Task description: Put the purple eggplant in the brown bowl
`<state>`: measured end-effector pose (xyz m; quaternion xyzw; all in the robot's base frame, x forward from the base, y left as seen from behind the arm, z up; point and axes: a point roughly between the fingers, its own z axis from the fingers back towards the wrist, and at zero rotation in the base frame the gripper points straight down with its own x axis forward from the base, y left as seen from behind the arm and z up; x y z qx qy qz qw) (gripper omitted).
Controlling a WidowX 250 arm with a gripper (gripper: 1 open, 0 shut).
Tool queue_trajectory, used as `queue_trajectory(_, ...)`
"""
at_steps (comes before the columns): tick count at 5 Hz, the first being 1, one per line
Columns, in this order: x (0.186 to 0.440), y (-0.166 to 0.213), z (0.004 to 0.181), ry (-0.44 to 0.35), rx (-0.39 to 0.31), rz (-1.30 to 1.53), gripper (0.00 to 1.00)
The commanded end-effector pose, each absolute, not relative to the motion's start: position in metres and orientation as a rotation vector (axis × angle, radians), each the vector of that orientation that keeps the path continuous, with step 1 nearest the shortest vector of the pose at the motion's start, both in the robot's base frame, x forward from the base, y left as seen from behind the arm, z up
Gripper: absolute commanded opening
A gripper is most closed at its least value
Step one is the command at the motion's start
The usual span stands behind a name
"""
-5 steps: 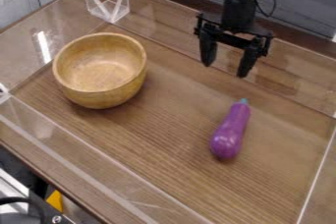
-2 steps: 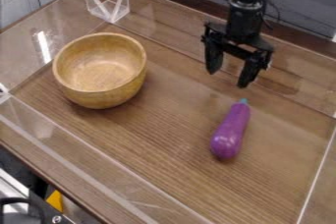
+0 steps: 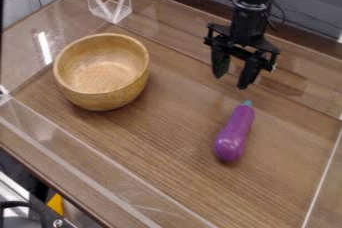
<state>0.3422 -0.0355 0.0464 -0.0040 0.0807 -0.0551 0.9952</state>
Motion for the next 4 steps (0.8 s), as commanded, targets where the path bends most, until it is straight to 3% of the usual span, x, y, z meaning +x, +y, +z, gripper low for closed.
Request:
queue_trajectory(1,0.357,-0.038,0.067,0.082,-0.014,-0.120,0.00)
queue_trajectory(4,0.355,-0.039,0.083,0.078,-0.029,-0.096,0.00)
